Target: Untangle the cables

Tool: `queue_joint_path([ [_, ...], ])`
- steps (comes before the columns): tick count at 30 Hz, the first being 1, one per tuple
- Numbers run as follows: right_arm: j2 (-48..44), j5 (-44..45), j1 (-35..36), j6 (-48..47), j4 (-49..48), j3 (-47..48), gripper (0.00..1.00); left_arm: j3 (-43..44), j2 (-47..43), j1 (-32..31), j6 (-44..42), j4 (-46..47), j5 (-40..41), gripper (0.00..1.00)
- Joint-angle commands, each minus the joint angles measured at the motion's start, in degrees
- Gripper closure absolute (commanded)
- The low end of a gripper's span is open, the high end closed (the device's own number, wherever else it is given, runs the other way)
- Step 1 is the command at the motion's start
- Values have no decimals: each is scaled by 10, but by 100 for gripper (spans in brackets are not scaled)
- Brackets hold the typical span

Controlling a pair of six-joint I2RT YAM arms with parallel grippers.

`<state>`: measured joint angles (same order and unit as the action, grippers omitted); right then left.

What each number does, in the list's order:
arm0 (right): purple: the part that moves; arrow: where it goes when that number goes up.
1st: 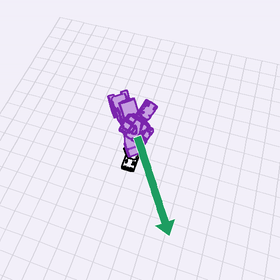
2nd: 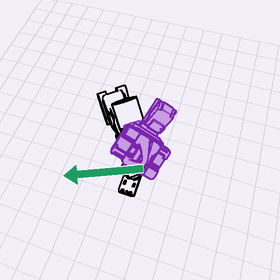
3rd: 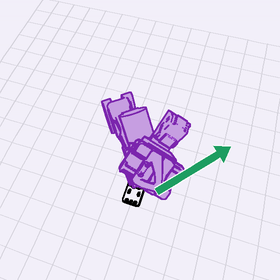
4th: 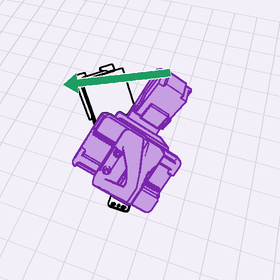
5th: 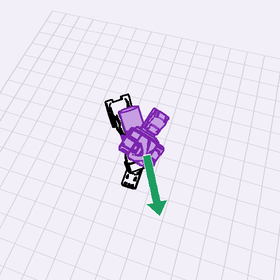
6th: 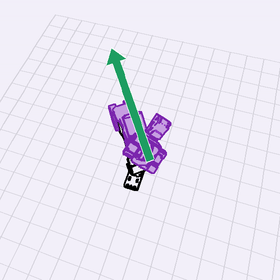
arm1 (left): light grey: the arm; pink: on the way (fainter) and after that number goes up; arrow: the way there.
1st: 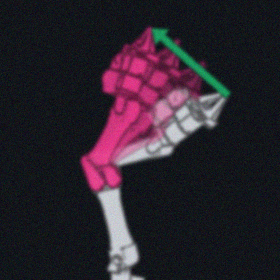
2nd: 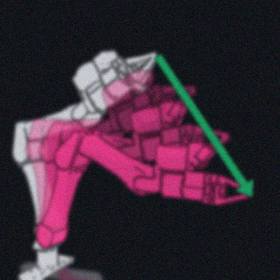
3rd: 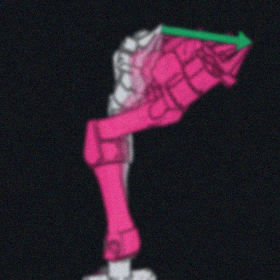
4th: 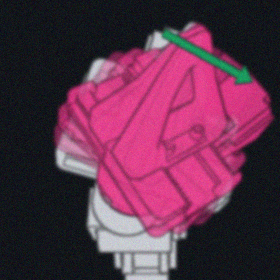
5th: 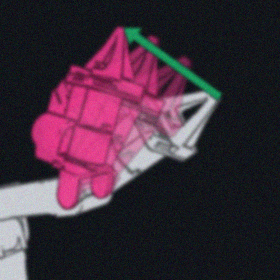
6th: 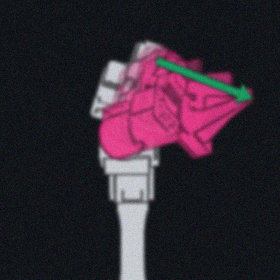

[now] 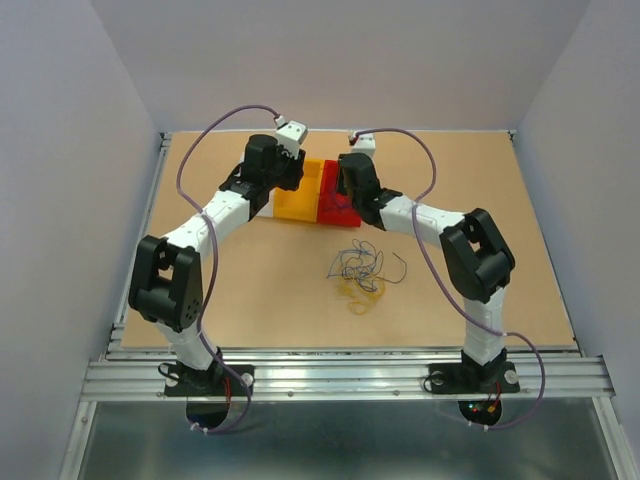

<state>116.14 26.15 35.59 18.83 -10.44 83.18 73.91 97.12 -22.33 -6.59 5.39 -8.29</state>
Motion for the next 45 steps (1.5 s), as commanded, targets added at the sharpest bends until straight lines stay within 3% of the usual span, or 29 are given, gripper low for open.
queue_joint_path([
  [1, -65, -7, -3, -15, -78, -63, 63, -24, -73, -10, -29, 69, -38, 54],
  [6, -175, -19, -3, -7, -73, -149, 49, -86, -119, -63, -76, 101, -43, 49],
  [10, -282, -1, -3, 2, -36, -226, 36, -144, -162, -107, -120, 122, -92, 45],
  [14, -397, 43, -4, 8, 2, -307, 20, -150, -153, -173, -135, 110, -89, 42],
  [18, -473, 88, -4, 14, 50, -338, 12, -133, -114, -216, -111, 93, -76, 42],
  [32, -638, 182, -5, 45, 75, -415, 8, -15, 82, -321, -27, 55, 46, 37],
  [45, -680, 196, -4, 38, 76, -435, 5, 14, 90, -339, -7, -10, 100, 38],
])
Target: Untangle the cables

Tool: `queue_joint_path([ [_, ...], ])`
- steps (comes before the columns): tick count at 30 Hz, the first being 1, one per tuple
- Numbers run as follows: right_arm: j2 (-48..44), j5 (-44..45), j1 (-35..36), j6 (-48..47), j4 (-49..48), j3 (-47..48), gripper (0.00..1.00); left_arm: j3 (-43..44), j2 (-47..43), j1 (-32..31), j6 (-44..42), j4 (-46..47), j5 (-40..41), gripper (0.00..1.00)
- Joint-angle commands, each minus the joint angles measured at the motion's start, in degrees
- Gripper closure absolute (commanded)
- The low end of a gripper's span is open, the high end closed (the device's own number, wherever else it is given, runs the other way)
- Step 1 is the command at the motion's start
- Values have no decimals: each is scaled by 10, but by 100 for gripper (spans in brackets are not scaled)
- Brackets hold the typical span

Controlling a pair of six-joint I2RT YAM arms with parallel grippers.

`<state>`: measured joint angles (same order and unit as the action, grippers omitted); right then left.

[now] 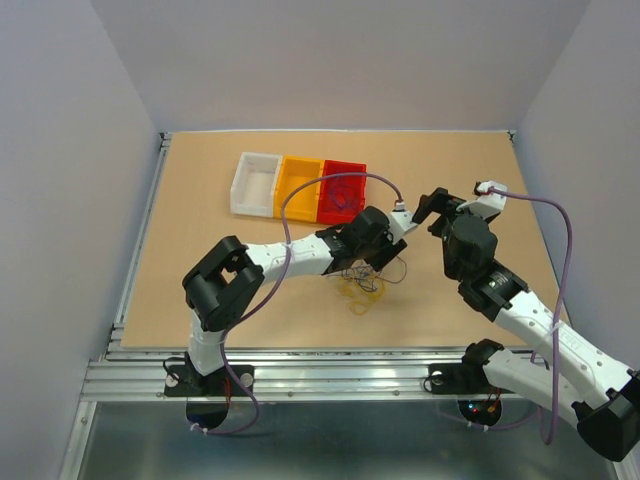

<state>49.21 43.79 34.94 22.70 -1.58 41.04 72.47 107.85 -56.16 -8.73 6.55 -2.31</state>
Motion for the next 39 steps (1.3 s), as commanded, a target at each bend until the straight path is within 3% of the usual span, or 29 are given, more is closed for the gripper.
queue_joint_path([
  [1, -12, 20, 1, 0, -12, -14, 5, 29, -19, -3, 15, -24, 41, 38],
  [10, -10, 17, 2, 1, -12, -12, 5, 43, -4, -12, 10, -58, 57, 44],
  [20, -3, 16, 2, 0, -12, -10, 5, 50, -7, -25, 4, -88, 37, 44],
  [23, 0, 15, 1, 0, -12, -8, 5, 50, -7, -28, 3, -94, 37, 35],
  [26, 5, 14, 1, -1, -12, -6, 5, 46, -10, -31, -1, -94, 38, 20],
  [29, 10, 14, 2, -1, -11, -4, 5, 44, -13, -32, -1, -93, 43, 20],
  [33, 13, 14, 1, -1, -12, -3, 5, 45, -8, -32, -5, -98, 38, 30],
  [39, 9, 15, 1, 1, -12, -4, 5, 59, 13, -33, -8, -116, 8, 57],
])
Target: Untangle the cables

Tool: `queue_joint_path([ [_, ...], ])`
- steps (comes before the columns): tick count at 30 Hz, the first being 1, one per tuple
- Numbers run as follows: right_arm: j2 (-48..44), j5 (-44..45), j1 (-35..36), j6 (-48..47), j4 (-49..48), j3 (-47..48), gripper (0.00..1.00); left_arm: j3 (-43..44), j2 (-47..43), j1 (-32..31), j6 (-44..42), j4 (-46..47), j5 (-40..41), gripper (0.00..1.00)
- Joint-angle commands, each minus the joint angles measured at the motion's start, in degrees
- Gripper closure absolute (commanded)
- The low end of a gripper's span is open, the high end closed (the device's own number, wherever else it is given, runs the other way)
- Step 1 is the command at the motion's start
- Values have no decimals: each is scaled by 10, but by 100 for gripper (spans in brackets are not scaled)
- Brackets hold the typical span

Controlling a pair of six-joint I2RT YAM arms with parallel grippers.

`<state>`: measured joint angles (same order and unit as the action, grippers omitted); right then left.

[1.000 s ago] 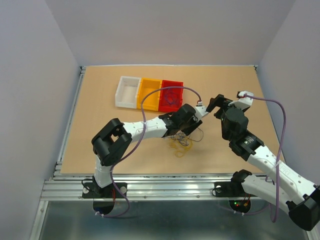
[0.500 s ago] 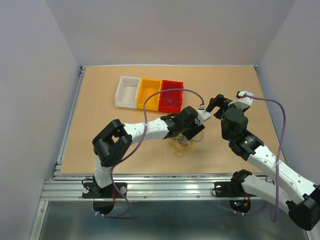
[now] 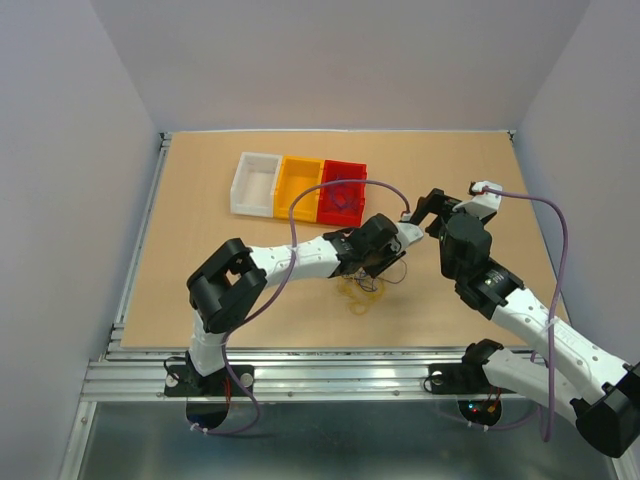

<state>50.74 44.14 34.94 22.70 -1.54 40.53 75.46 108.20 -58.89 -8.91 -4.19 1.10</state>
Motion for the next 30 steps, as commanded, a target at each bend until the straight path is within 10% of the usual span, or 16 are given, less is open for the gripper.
queue_joint_path([
  [1, -8, 12, 1, 1, -13, 0, 5, 31, 11, -5, -7, -10, -33, 70],
  [6, -17, 13, 2, 0, -13, -5, 5, 34, 10, -6, -19, -14, -42, 100],
  [30, -74, -186, 1, -67, -37, -35, 7, -27, -379, 112, -61, 15, -275, 100],
])
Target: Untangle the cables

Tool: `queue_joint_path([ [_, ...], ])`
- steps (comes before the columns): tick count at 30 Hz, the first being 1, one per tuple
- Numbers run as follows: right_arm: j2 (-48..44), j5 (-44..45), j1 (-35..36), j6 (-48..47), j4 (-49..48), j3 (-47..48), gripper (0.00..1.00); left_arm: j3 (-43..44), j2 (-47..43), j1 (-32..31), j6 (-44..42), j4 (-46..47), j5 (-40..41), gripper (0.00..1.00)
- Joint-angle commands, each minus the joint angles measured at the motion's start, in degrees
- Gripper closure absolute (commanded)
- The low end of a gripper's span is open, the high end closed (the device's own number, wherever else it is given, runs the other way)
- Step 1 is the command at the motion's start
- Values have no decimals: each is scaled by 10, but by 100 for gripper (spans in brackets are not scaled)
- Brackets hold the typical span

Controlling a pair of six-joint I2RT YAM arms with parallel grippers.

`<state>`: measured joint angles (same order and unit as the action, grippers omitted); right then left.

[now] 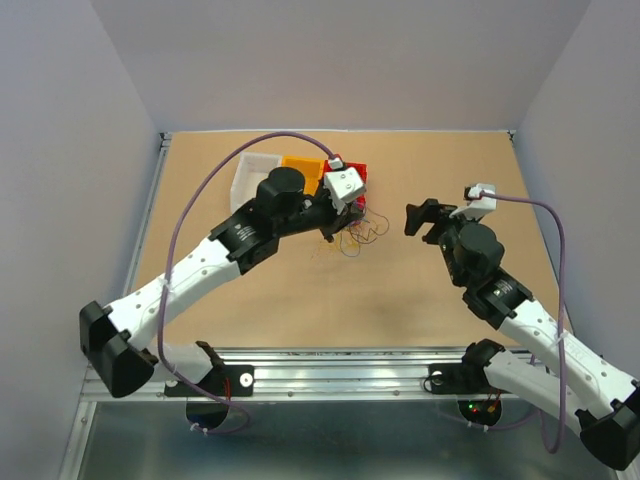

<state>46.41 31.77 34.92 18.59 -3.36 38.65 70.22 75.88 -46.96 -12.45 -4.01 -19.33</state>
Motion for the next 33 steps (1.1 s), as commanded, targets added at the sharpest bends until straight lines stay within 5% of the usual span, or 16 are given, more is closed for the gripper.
queue_joint_path([
  [1, -35, -79, 2, -35, -22, -20, 8, 35, -63, -8, -28, 4, -80, 100],
  [11, -97, -388, 2, -110, -124, -80, 10, 115, -69, -8, -21, -43, -72, 100],
  [20, 15, -596, 2, -135, -188, -56, 11, 108, -52, -9, -15, -43, -82, 100],
  [29, 104, -624, 2, -136, -225, -21, 38, 106, -79, -8, -14, -42, -87, 100],
  [33, 106, -603, 3, -124, -236, -20, 68, 106, -86, -9, -14, -47, -88, 100],
])
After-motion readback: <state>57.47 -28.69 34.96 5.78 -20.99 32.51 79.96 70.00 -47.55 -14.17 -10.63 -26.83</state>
